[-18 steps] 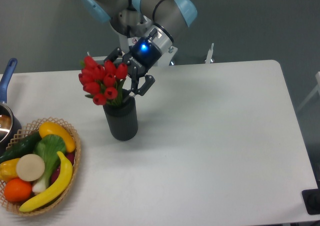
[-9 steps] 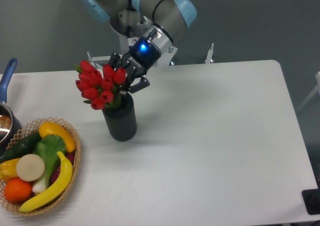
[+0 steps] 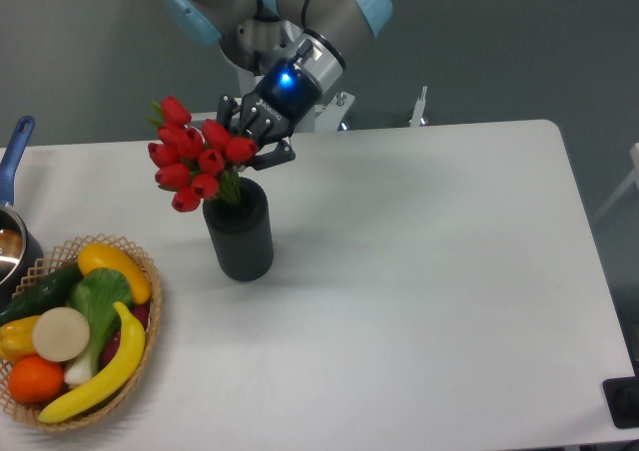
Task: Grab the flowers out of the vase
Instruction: 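Lift the gripped tulips straight up out of the black vase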
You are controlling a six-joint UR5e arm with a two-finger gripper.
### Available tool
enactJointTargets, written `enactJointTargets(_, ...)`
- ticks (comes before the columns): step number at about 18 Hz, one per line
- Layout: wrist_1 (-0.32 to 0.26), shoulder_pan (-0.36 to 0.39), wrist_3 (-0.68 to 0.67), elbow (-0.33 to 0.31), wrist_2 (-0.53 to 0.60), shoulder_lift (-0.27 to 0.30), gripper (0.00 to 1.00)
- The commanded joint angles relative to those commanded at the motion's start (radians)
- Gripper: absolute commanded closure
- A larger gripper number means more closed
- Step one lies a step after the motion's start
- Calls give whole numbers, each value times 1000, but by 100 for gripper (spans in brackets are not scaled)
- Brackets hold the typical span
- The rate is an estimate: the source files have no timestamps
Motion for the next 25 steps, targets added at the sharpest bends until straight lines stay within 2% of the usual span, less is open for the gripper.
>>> enactJointTargets(5,0,12,-121,91,-57,-3,87)
enactJointTargets(16,-5,28,-242,166,-86,-9,86)
enactJointTargets(21,-9,55,-403,224,-153,-15,86)
enactJointTargets(25,-9,63,-451,241,-155,-15,86)
